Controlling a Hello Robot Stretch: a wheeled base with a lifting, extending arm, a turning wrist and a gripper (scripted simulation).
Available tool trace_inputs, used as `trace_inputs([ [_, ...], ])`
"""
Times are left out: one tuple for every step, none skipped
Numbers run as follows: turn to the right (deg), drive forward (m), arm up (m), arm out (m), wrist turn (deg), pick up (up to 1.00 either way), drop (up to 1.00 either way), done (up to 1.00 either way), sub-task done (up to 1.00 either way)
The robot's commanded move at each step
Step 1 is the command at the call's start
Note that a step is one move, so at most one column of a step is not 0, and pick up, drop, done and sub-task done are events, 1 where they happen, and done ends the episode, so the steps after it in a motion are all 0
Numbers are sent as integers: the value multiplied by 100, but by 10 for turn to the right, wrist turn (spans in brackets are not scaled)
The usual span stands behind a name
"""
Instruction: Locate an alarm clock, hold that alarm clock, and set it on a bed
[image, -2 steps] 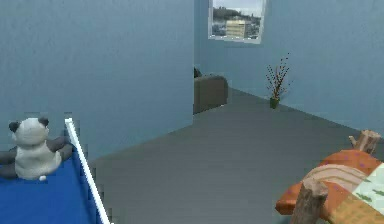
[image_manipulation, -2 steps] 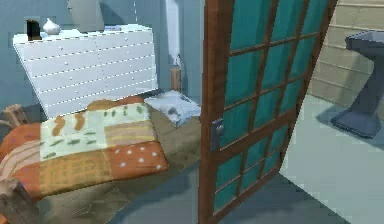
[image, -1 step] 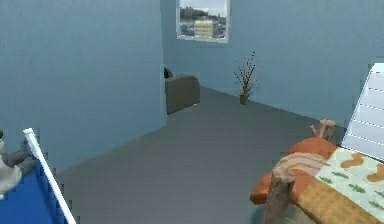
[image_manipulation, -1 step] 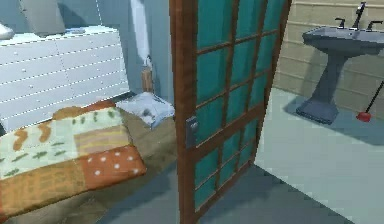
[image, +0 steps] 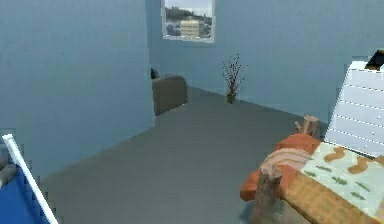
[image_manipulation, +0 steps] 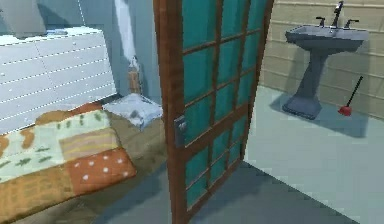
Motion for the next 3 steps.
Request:
trace_inputs([
  [0, 100, 0, 0, 0, 0, 0, 0, 0],
  [-30, 0, 0, 0, 0, 0, 0, 0, 0],
  [0, 15, 0, 0, 0, 0, 0, 0, 0],
])
